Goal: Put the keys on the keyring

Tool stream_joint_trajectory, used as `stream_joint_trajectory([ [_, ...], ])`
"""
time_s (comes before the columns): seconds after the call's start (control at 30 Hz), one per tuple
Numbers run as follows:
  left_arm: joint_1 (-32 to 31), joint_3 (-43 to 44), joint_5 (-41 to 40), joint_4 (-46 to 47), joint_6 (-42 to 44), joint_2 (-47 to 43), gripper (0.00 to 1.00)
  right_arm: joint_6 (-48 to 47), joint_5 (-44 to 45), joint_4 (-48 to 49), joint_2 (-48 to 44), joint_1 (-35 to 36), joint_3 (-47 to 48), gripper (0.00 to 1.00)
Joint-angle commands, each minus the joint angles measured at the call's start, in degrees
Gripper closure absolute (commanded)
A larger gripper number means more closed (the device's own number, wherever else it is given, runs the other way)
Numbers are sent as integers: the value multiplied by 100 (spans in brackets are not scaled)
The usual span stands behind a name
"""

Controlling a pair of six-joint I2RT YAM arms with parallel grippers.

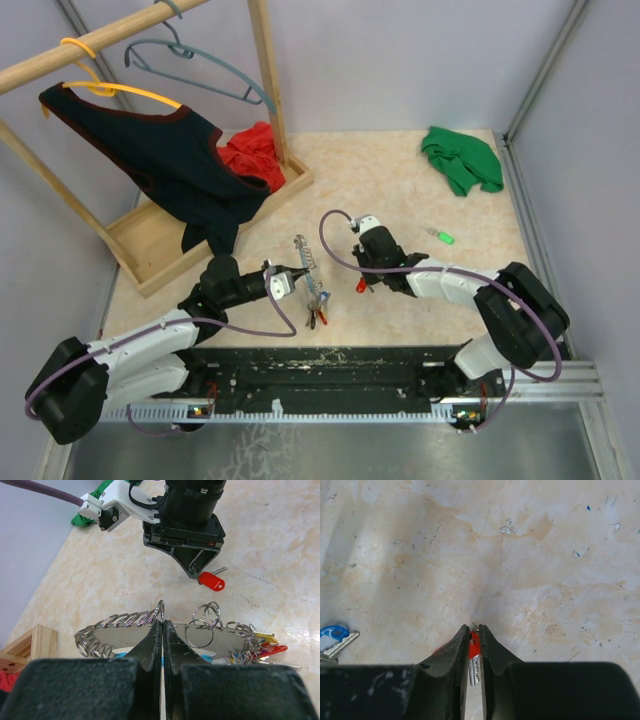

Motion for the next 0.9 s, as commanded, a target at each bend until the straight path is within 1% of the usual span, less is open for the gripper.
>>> stream_joint_trajectory([
  [0.0,-23,208,50,161,81,-129,100,-83,118,46,43,7,255,87],
  [0.57,-23,223,101,144,84,-47,100,-108,63,-162,187,37,281,88],
  [0.67,-23,226,109,135,92,-52,100,-130,59,-191,218,38,310,92],
  [0.73,-23,221,125,135,88,-52,100,-155,50,-251,207,42,339,99],
  [0.77,-24,225,137,135,90,-61,100,-180,37,-261,186,38,356,100],
  [0.87,-23,226,166,130,89,-78,100,-351,-165,-260,11,37,369,100],
])
